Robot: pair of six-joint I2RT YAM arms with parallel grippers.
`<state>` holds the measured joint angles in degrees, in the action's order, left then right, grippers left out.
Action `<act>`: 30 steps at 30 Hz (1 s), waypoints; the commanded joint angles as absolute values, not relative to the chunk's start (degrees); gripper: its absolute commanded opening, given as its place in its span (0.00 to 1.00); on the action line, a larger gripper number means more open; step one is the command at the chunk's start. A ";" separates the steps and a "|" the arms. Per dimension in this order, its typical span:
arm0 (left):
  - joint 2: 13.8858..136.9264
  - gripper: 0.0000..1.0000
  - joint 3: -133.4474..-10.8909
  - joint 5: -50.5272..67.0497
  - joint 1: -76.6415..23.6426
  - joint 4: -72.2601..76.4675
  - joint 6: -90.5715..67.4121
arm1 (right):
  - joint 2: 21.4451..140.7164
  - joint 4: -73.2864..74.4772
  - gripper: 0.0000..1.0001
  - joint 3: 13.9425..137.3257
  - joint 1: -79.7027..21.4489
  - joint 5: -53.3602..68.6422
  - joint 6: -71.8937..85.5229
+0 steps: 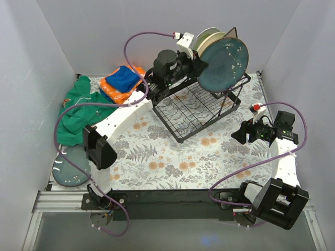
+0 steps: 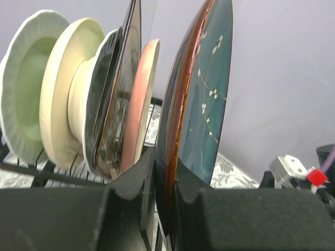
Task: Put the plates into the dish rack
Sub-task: Insert the plate into the dish rack
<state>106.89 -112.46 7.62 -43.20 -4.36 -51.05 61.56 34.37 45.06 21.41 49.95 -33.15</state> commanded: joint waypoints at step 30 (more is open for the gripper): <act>124.45 0.00 -137.28 0.70 -46.40 19.60 -34.64 | 65.74 32.96 0.71 43.95 22.85 53.17 -32.70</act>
